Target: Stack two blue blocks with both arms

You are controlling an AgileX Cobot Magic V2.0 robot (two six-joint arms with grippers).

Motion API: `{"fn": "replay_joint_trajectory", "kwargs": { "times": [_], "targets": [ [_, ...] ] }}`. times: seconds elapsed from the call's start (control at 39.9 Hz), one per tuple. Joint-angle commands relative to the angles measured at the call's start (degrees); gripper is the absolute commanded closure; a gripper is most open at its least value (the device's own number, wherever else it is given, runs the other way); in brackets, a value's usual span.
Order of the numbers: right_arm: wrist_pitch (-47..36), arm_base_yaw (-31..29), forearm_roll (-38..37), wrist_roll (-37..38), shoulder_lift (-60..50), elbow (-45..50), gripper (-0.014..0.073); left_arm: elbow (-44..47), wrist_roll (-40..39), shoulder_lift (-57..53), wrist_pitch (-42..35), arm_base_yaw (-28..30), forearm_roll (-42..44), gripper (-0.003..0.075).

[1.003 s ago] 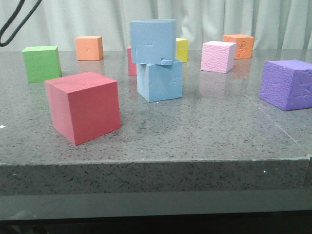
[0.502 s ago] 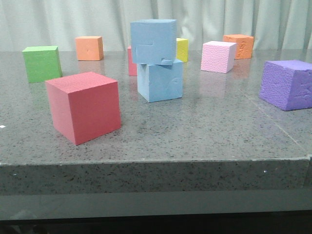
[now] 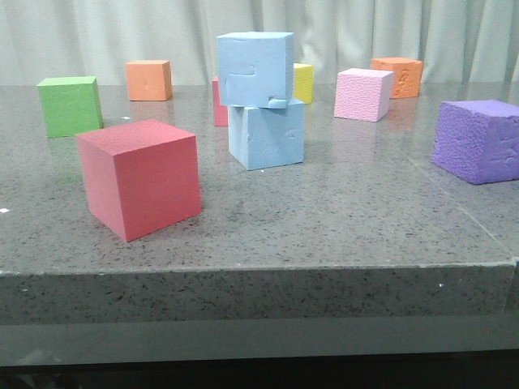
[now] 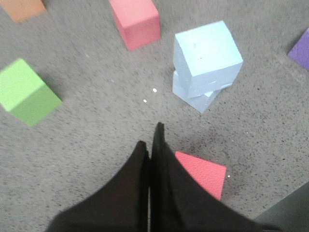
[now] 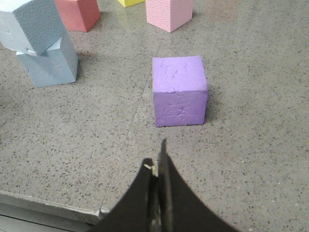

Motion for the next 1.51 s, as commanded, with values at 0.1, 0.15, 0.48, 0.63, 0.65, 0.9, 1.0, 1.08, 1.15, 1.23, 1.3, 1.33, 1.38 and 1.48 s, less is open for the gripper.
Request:
{"fn": "replay_joint_trajectory", "kwargs": {
  "times": [0.1,0.15,0.48,0.63,0.65,0.9,1.0,1.08,1.15,1.23,1.3,1.33,1.38,1.48],
  "targets": [
    [-3.9,-0.3,-1.0,-0.6,0.1,-1.4,0.0660,12.9,0.0,-16.2,-15.4,-0.2,1.9,0.0741],
    [-3.9,-0.3,-1.0,-0.6,0.1,-1.4,0.0660,16.6,0.0,-19.4,-17.7,-0.2,1.9,0.0741],
    [-3.9,-0.3,-1.0,-0.6,0.1,-1.4,0.0660,34.6,0.0,-38.9,-29.3,-0.2,-2.5,0.0741],
    [-3.9,-0.3,-1.0,-0.6,0.1,-1.4,0.0660,39.6,0.0,-43.9,-35.3,-0.2,-5.3,0.0741],
    [-3.9,-0.3,-1.0,-0.6,0.1,-1.4,0.0660,40.1,0.0,-44.2,-35.4,-0.2,-5.4,0.0741],
    [-3.9,-0.3,-1.0,-0.6,0.1,-1.4,0.0660,42.2,0.0,-44.6,-35.5,-0.2,-5.4,0.0741],
    [-3.9,-0.3,-1.0,-0.6,0.1,-1.4,0.0660,42.2,0.0,-44.6,-35.5,-0.2,-5.4,0.0741],
    [-3.9,-0.3,-1.0,-0.6,0.1,-1.4,0.0660,42.2,0.0,-44.6,-35.5,-0.2,-5.4,0.0741],
    [-3.9,-0.3,-1.0,-0.6,0.1,-1.4,0.0660,42.2,0.0,-44.6,-35.5,-0.2,-5.4,0.0741],
    [-3.9,-0.3,-1.0,-0.6,0.1,-1.4,0.0660,42.2,0.0,-44.6,-35.5,-0.2,-5.4,0.0741],
    [-3.9,-0.3,-1.0,-0.6,0.1,-1.4,0.0660,42.2,0.0,-44.6,-35.5,-0.2,-5.3,0.0741],
    [-3.9,-0.3,-1.0,-0.6,0.1,-1.4,0.0660,42.2,0.0,-44.6,-35.5,-0.2,-5.3,0.0741],
    [-3.9,-0.3,-1.0,-0.6,0.1,-1.4,0.0660,42.2,0.0,-44.6,-35.5,-0.2,-5.2,0.0741],
    [-3.9,-0.3,-1.0,-0.6,0.1,-1.4,0.0660,42.4,0.0,-44.6,-35.7,-0.2,-4.4,0.0741]
  ]
}}
